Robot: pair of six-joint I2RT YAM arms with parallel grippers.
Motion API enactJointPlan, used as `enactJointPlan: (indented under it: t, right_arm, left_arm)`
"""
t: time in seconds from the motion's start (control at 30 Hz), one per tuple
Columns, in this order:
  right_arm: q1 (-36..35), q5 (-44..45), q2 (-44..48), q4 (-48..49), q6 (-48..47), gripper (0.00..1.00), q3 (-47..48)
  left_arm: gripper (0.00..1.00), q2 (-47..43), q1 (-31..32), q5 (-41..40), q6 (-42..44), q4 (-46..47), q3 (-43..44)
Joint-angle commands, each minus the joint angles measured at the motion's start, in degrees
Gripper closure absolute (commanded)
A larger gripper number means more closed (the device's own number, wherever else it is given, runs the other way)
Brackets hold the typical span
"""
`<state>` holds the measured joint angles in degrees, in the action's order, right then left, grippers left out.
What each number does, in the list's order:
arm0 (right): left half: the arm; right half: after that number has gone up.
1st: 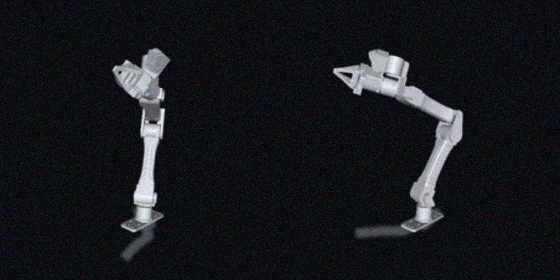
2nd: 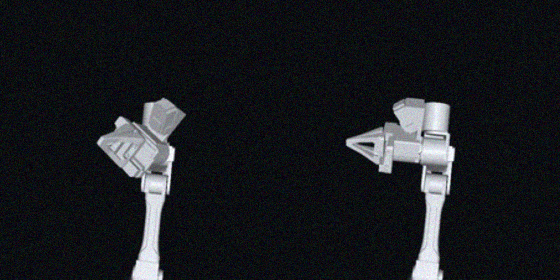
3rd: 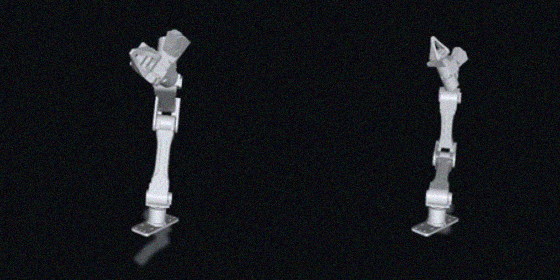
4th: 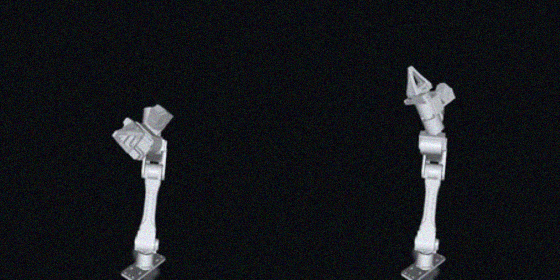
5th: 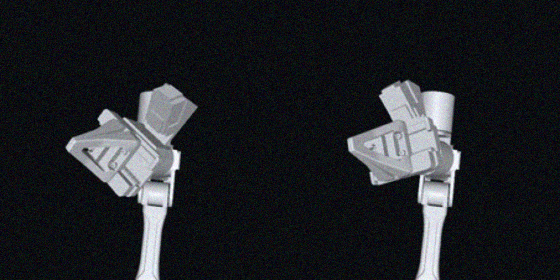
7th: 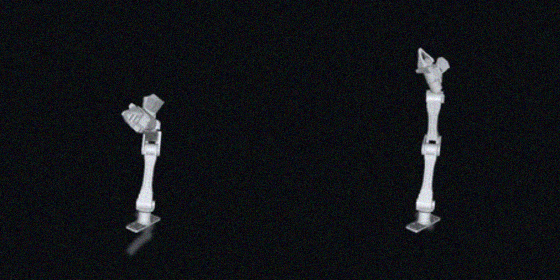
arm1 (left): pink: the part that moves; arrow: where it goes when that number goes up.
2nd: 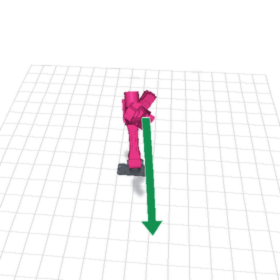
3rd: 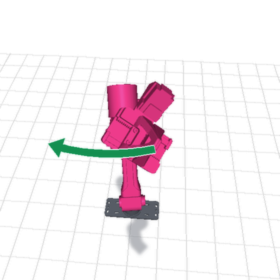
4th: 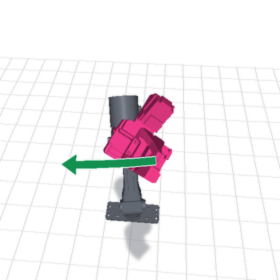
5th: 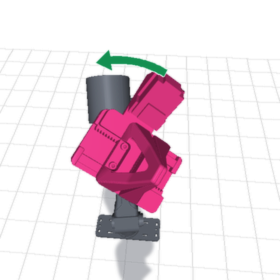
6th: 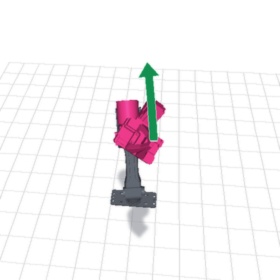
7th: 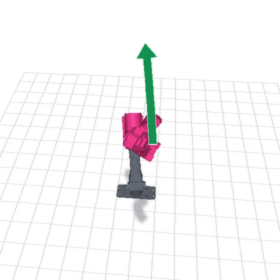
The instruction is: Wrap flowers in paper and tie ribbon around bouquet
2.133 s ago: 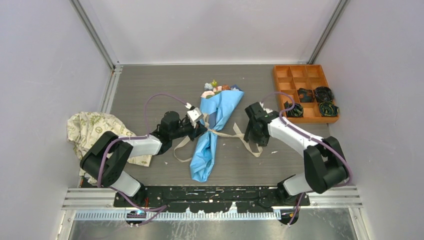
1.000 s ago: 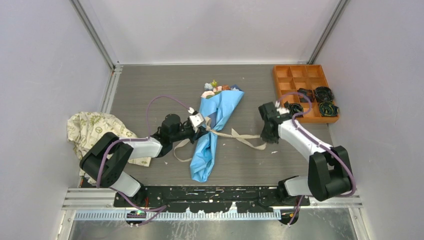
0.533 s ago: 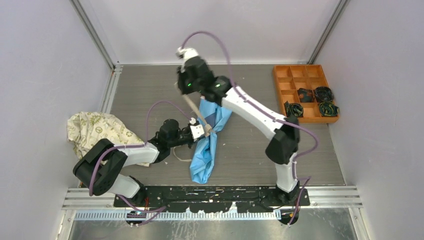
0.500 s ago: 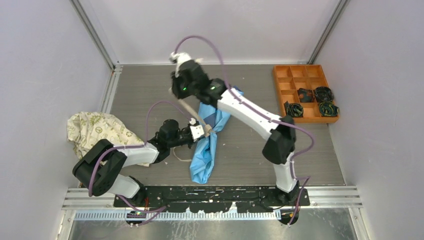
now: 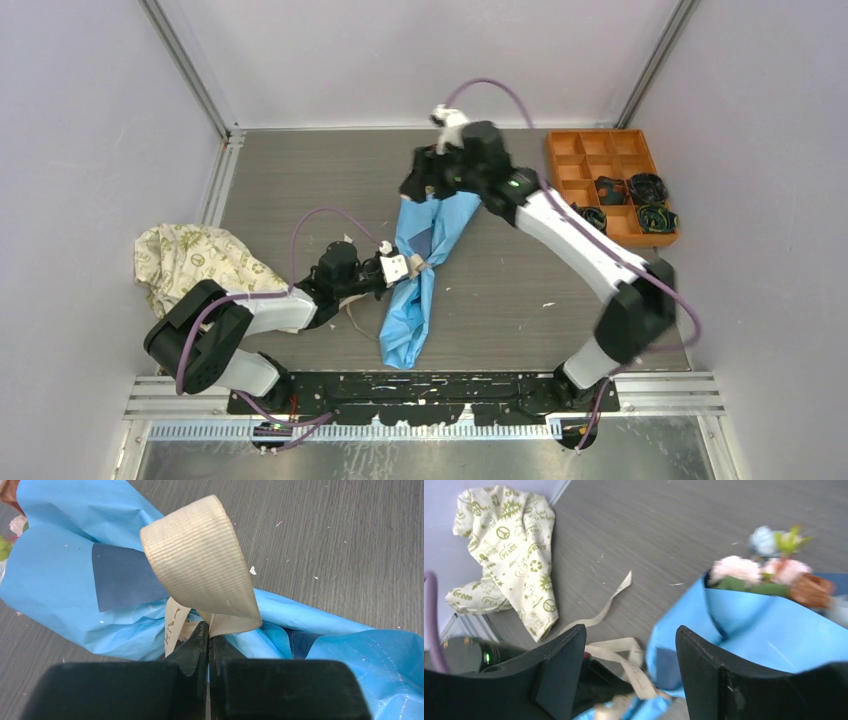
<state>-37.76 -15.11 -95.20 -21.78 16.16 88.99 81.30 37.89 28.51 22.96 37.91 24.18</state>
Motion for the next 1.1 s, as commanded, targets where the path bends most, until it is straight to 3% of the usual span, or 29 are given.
enactJointPlan:
  t: [0.0, 0.1, 0.13, 0.2, 0.33, 0.5, 0.83, 0.87, 0.9, 0.97, 1.0, 1.07]
  right_arm:
    - [2.12, -10.26, 15.79, 23.47, -6.30, 0.29, -20.42]
    - [1.82, -13.15, 18.52, 33.73, -5.05, 0.28, -34.24]
    - [1.55, -13.51, 18.48, 35.47, -3.26, 0.18, -36.50]
    - [0.72, -13.17, 18.15, 39.82, -0.53, 0.12, -40.17]
    - [-0.55, -9.70, 18.95, 47.45, 2.29, 0.15, -45.89]
    - [-1.06, -9.17, 17.89, 47.74, 4.71, 0.32, -47.89]
    - [-2.31, -3.22, 18.51, 44.83, 5.42, 0.98, -48.99]
    - [-2.30, -1.98, 18.89, 44.81, 5.31, 0.99, -48.97]
    - [-2.26, -0.96, 19.01, 44.67, 5.29, 0.99, -48.95]
    - [-2.25, 0.07, 18.51, 43.83, 4.94, 0.99, -48.44]
    - [-2.29, 0.28, 17.98, 42.97, 4.75, 0.99, -48.01]
    - [-2.31, 0.13, 17.04, 42.17, 4.43, 0.99, -47.28]
  left_arm:
    - [1.00, -0.66, 0.19, -0.46, -0.33, 3.13, -0.04]
    - [1.00, -0.62, 0.18, -1.10, -0.38, 3.05, -0.10]
    - [1.00, -0.66, 0.19, -1.17, -0.37, 3.05, -0.17]
    - [1.00, -0.75, 0.20, -1.26, -0.37, 2.98, -0.19]
    - [1.00, -0.98, 0.18, -1.69, -0.57, 2.23, -0.11]
    - [1.00, -0.81, 0.17, -1.62, -0.48, 2.06, 0.07]
    - [1.00, -0.77, 0.22, -1.79, 0.25, 1.60, 0.66]
    - [1.00, -1.04, 0.17, -1.73, 0.36, 0.47, 0.99]
    - [0.97, -1.86, 0.18, -1.69, 0.48, -1.71, 1.64]
    - [0.48, -5.16, 0.19, -3.95, 1.09, -11.69, 4.85]
    - [0.33, -7.17, 0.09, -6.23, 1.75, -20.97, 7.88]
    - [0.24, -10.13, -1.99, -10.43, 1.98, -41.25, 18.63]
